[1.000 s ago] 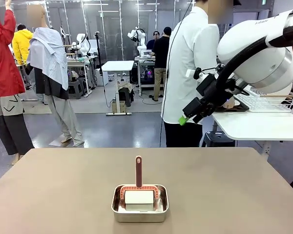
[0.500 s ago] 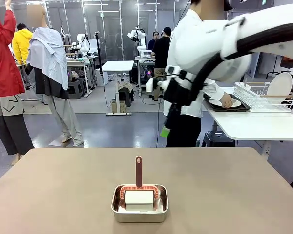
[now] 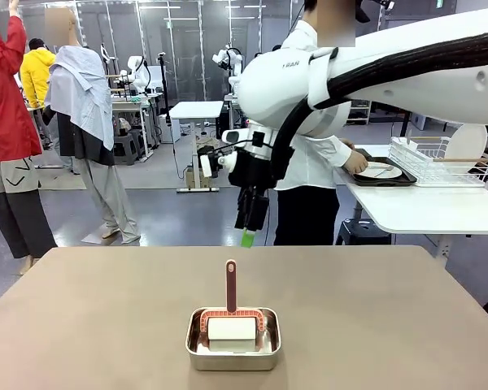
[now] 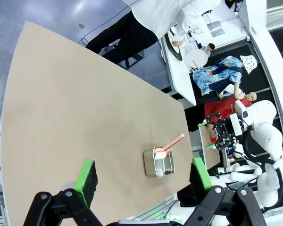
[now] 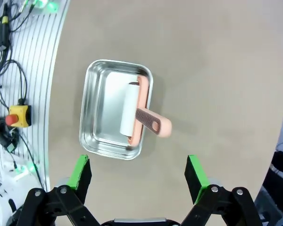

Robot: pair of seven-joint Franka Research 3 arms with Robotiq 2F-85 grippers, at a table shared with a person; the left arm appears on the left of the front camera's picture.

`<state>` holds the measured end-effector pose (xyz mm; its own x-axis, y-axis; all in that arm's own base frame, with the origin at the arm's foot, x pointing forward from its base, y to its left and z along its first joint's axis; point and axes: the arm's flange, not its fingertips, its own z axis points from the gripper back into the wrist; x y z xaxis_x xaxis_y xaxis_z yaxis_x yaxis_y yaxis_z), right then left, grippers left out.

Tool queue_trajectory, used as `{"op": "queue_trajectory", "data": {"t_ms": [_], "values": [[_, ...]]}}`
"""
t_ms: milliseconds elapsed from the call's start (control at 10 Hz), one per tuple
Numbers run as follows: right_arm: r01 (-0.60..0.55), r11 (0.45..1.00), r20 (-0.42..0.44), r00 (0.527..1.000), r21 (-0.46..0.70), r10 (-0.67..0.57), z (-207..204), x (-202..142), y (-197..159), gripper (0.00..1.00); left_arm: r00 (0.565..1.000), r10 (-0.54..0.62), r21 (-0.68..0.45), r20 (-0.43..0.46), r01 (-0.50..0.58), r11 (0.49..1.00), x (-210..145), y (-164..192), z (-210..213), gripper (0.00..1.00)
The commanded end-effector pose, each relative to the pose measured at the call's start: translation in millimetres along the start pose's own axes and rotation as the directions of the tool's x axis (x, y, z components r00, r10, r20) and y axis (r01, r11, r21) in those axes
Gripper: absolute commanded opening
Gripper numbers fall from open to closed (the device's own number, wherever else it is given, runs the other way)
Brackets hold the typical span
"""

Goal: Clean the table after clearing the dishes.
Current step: When the right (or left) Handle tray is removed, use the right hand (or left hand) to clean the right (or left) side of the table with the Lint Roller.

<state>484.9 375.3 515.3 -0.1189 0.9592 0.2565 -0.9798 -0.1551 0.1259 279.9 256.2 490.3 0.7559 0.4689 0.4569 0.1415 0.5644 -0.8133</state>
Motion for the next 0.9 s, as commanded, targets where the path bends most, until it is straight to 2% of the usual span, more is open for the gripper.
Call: {"op": "queue_trajectory", "data": {"t_ms": [0, 200, 300, 400, 600, 800], "values": [[-0.061, 0.998, -0.064, 0.996, 0.019, 0.062, -9, 6, -3, 1.0, 1.0, -0.002, -0.003, 0.009, 0.002, 1.0, 0, 0, 2, 1.0], [-0.06, 0.996, -0.076, 0.995, 0.066, 0.065, -25, 13, -7, 1.0, 1.0, -0.002, -0.003, 0.009, 0.002, 1.0, 0, 0, 2, 1.0], [-0.036, 0.998, -0.129, 0.991, 0.057, 0.043, -36, 17, -9, 1.0, 1.0, -0.002, -0.003, 0.009, 0.002, 1.0, 0, 0, 2, 1.0], [-0.022, 0.998, -0.123, 0.992, 0.059, 0.029, -46, 19, -11, 1.0, 1.0, -0.002, -0.003, 0.009, 0.002, 1.0, 0, 0, 2, 1.0], [-0.01, 1.0, -0.137, 0.991, 0.0, 0.01, -51, 18, -18, 1.0, 1.0, -0.002, -0.003, 0.009, 0.002, 1.0, 0, 0, 2, 1.0], [0.018, 0.998, -0.151, 0.988, 0.064, -0.008, -66, 19, -26, 1.0, 1.0, -0.002, -0.003, 0.009, 0.002, 1.0, 0, 0, 2, 1.0]]}}
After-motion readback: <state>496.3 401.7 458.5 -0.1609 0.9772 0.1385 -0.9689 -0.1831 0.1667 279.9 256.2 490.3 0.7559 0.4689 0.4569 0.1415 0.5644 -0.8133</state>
